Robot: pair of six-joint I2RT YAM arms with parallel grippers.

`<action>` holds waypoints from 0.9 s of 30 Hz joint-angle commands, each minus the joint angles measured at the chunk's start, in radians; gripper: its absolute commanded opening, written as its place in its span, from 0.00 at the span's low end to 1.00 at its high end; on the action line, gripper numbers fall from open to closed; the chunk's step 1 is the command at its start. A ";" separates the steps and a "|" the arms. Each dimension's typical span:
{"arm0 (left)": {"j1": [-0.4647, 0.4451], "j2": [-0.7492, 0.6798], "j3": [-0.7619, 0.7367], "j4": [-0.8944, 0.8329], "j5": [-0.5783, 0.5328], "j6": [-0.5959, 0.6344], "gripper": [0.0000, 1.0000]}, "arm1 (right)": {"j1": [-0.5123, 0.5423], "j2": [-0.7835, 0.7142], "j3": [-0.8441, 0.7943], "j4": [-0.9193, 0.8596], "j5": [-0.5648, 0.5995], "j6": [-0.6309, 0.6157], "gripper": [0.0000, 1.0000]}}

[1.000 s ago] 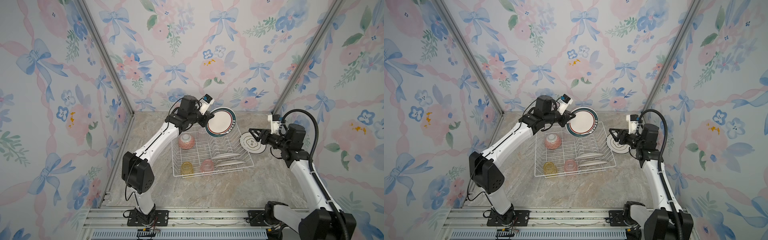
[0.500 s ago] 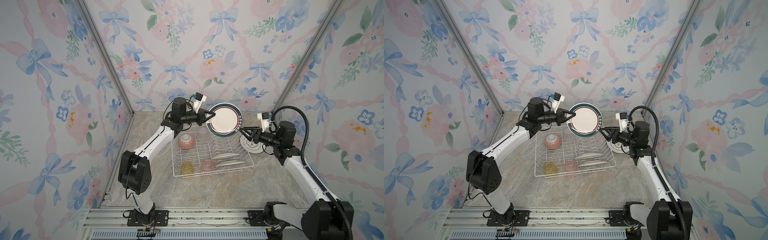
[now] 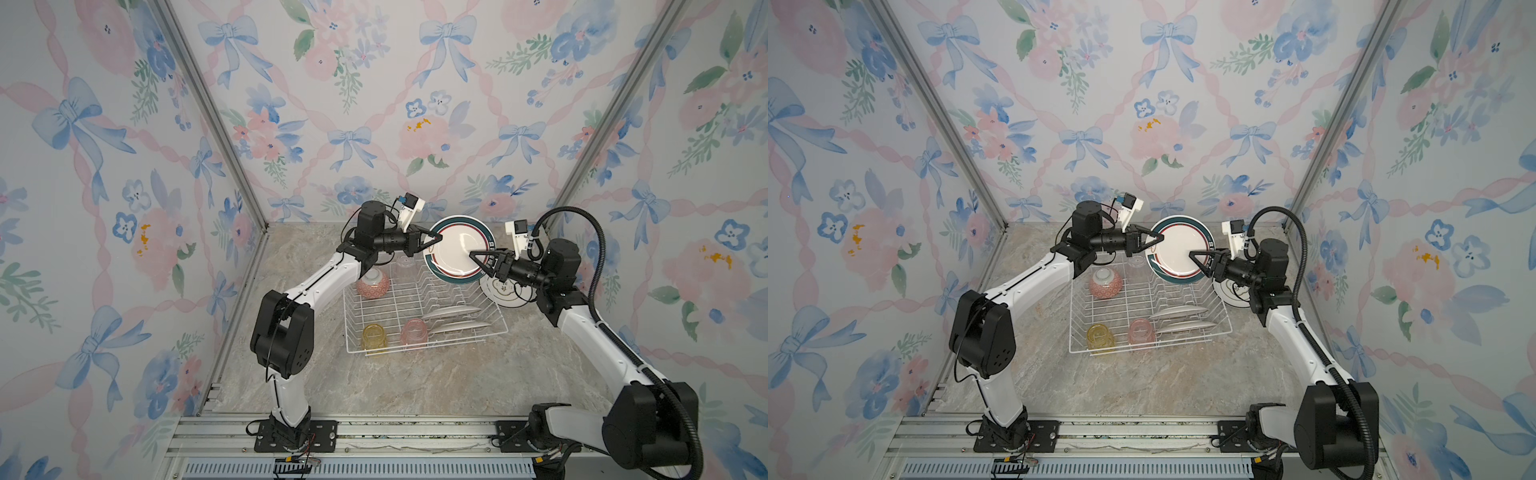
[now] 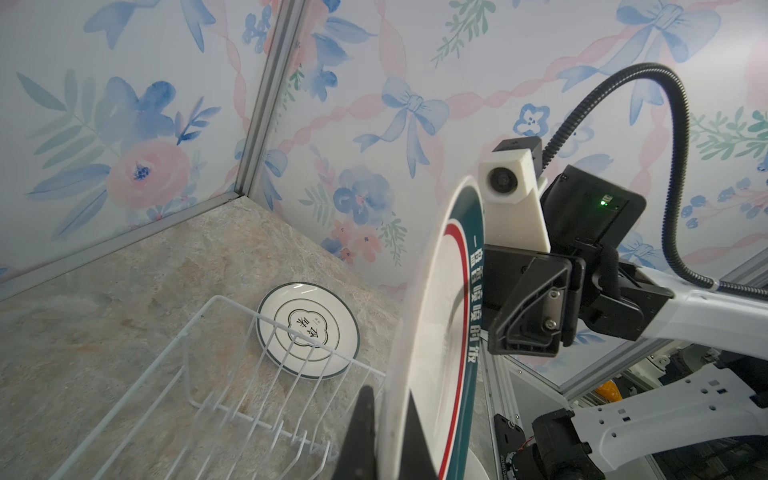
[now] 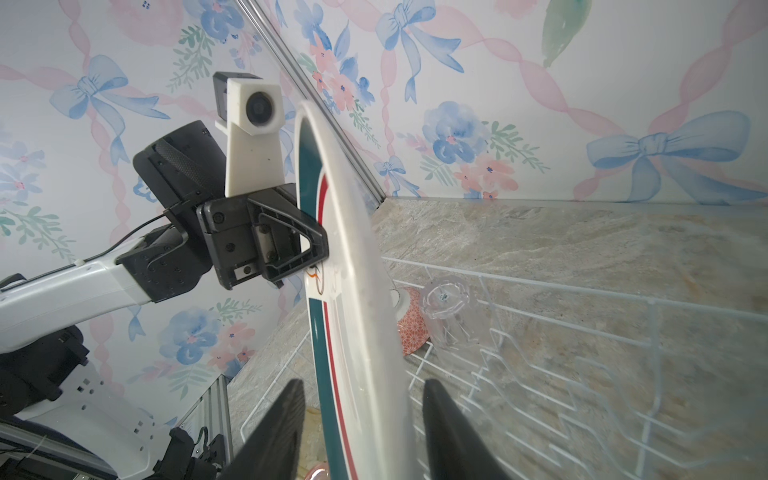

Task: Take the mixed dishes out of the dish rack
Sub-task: 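Lift the plate toward the right gripper while the right gripper grasps its rim, then open the left gripper while the right gripper carries the plate away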

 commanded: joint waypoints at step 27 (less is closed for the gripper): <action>-0.032 -0.176 -0.097 -0.073 -0.151 0.205 0.50 | -0.128 -0.027 -0.008 -0.005 0.100 0.097 0.00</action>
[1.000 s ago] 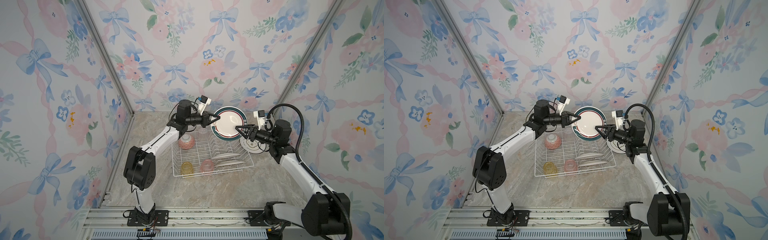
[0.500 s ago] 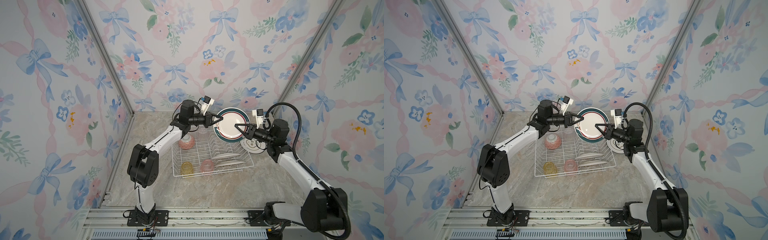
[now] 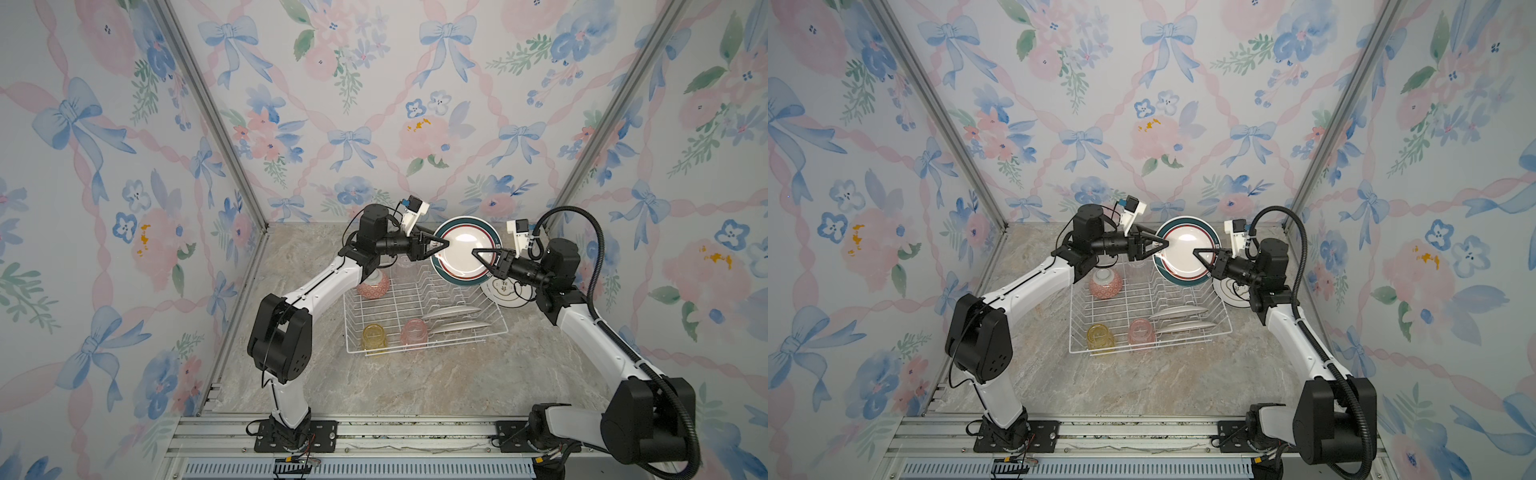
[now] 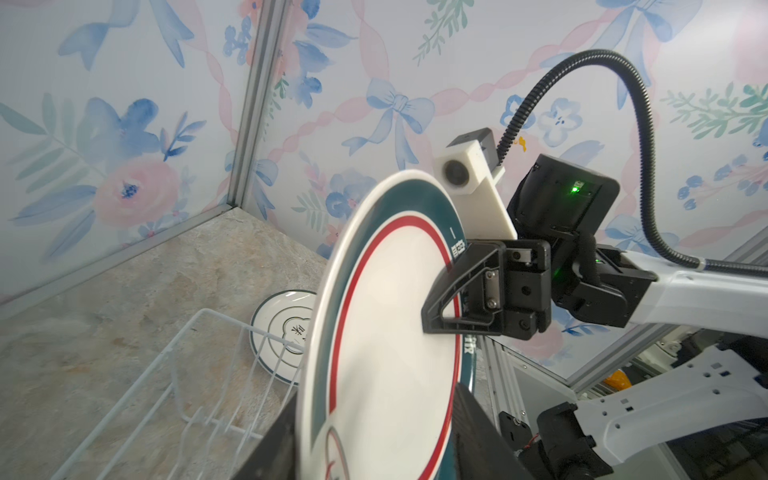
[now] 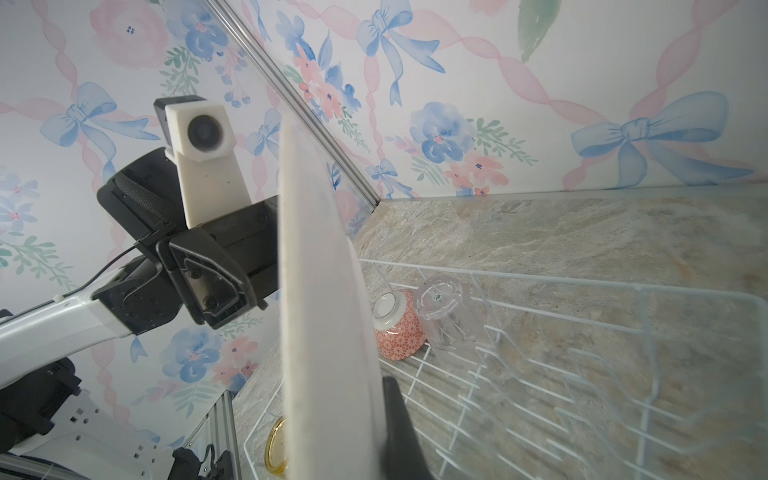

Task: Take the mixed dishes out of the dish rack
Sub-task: 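Open the left gripper while the right gripper carries the plate away, then lower the plate with the right gripper onto the stacked plates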

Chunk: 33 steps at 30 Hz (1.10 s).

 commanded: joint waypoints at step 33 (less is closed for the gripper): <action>-0.080 -0.262 -0.223 -0.334 -0.577 0.313 0.50 | -0.450 0.371 -0.142 0.041 0.181 0.219 0.00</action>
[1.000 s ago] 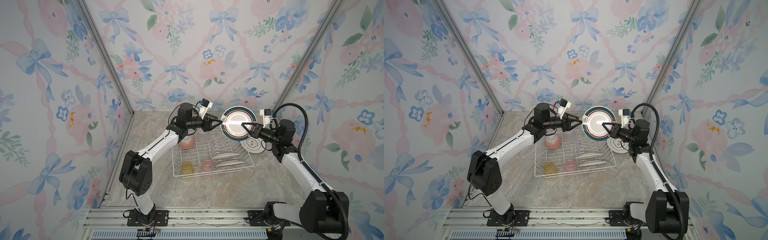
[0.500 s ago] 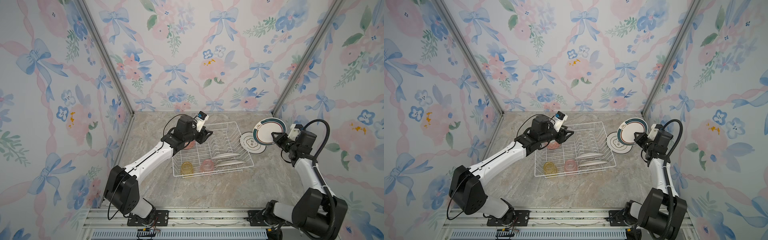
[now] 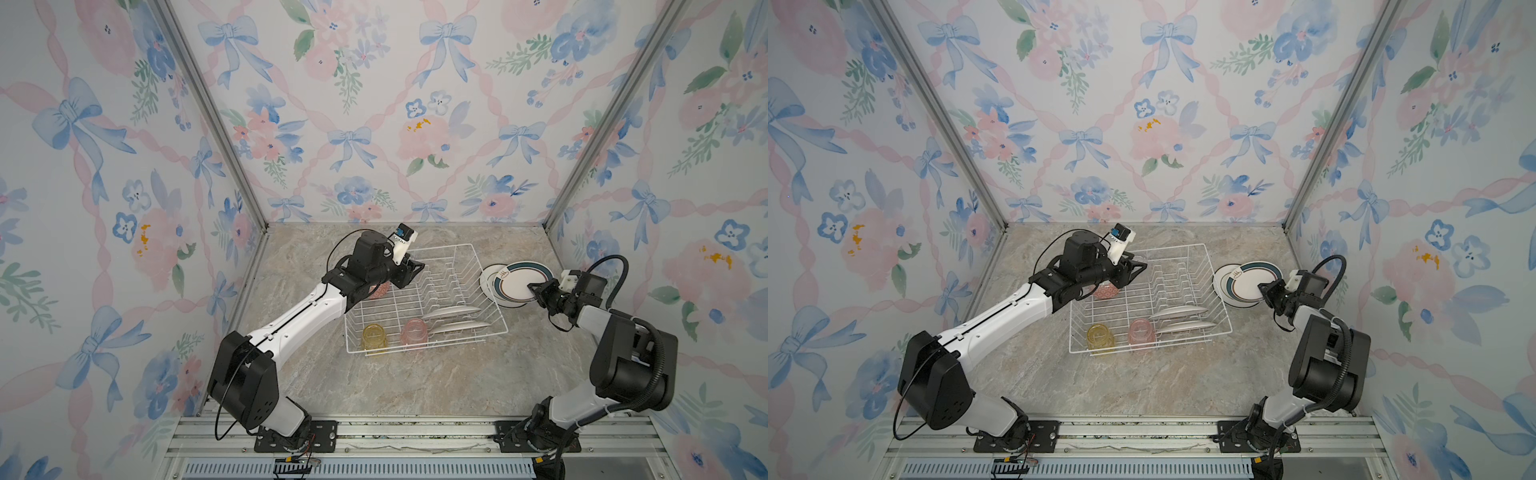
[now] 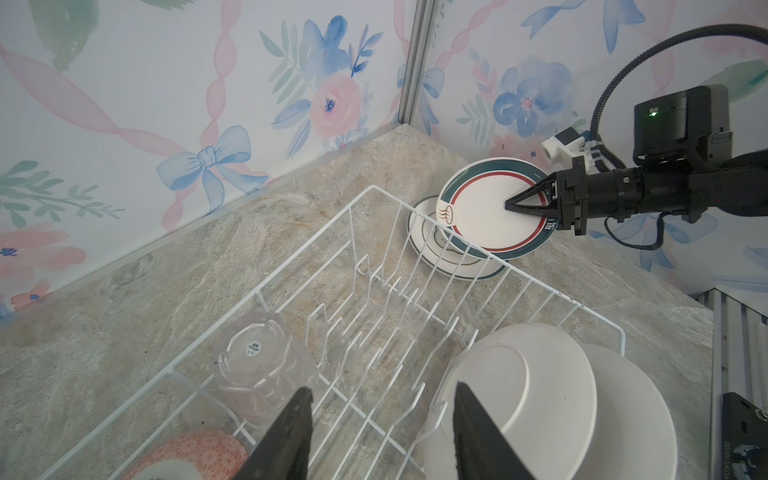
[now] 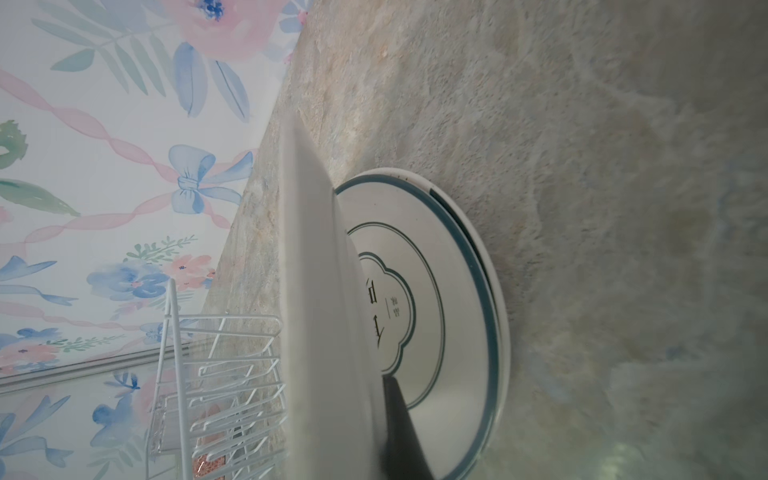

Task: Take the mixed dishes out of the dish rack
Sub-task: 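Lower the plate with the right gripper onto the stacked plates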

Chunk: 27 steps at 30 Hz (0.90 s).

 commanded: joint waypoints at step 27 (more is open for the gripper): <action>-0.006 0.062 0.041 -0.018 0.049 0.013 0.49 | 0.061 0.140 0.024 0.084 -0.086 0.013 0.27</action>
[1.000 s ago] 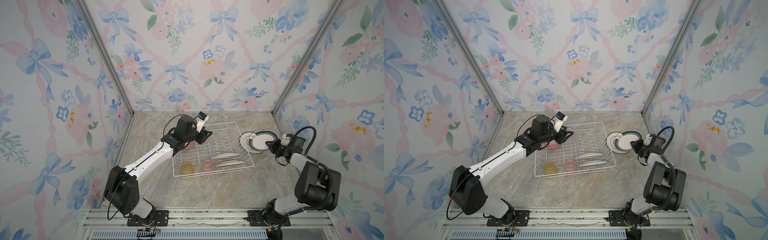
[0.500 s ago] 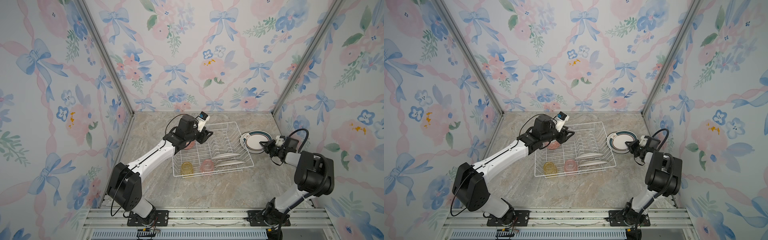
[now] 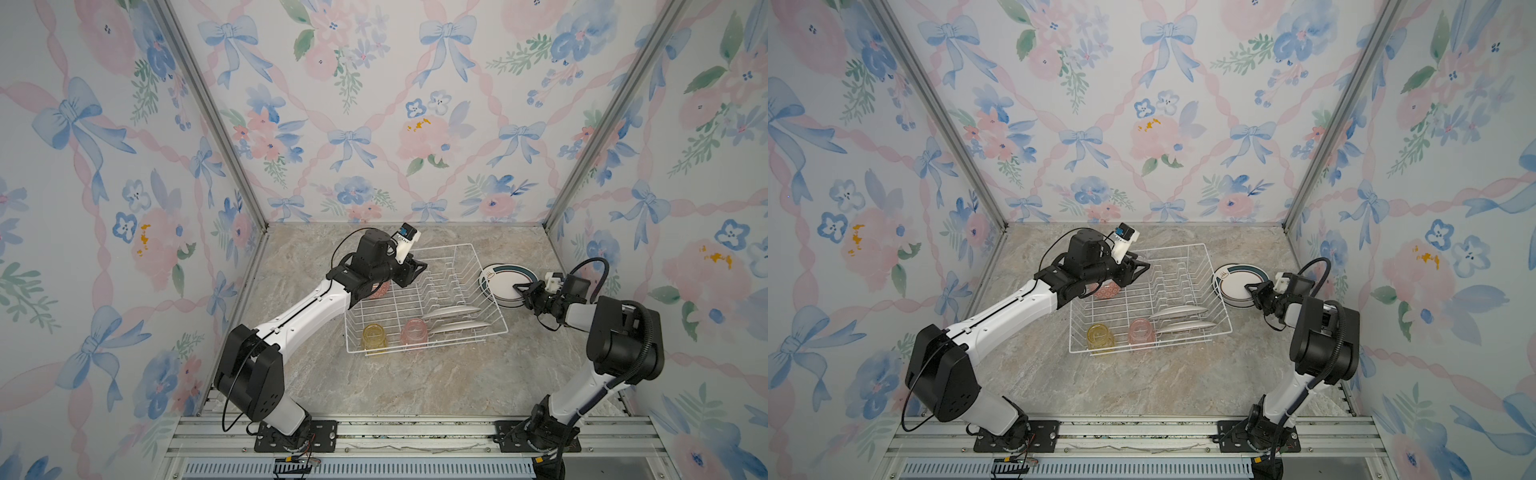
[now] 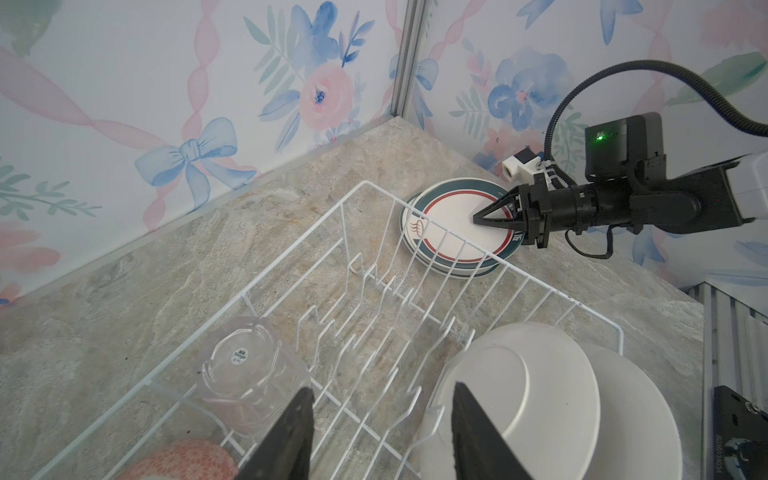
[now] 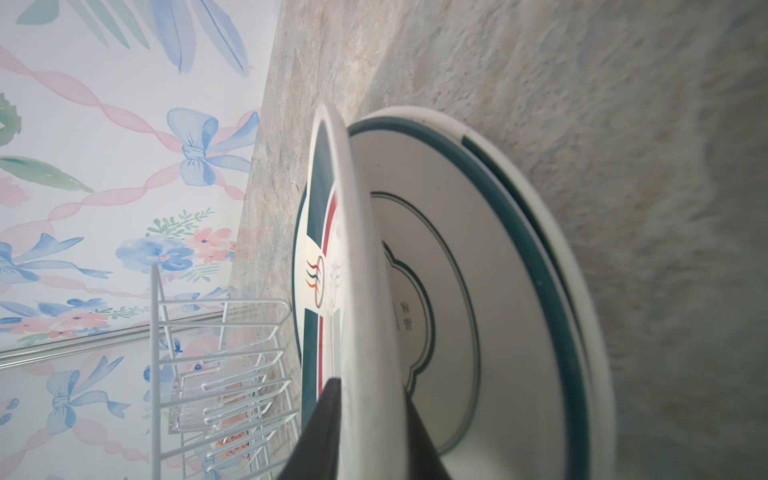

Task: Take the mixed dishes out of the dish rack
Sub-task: 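Lower the plate with the right gripper onto the stacked plates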

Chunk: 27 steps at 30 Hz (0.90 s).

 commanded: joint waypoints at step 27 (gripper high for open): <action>-0.004 0.000 -0.028 -0.019 0.016 0.027 0.48 | 0.069 -0.141 0.218 -0.698 0.386 -0.449 0.56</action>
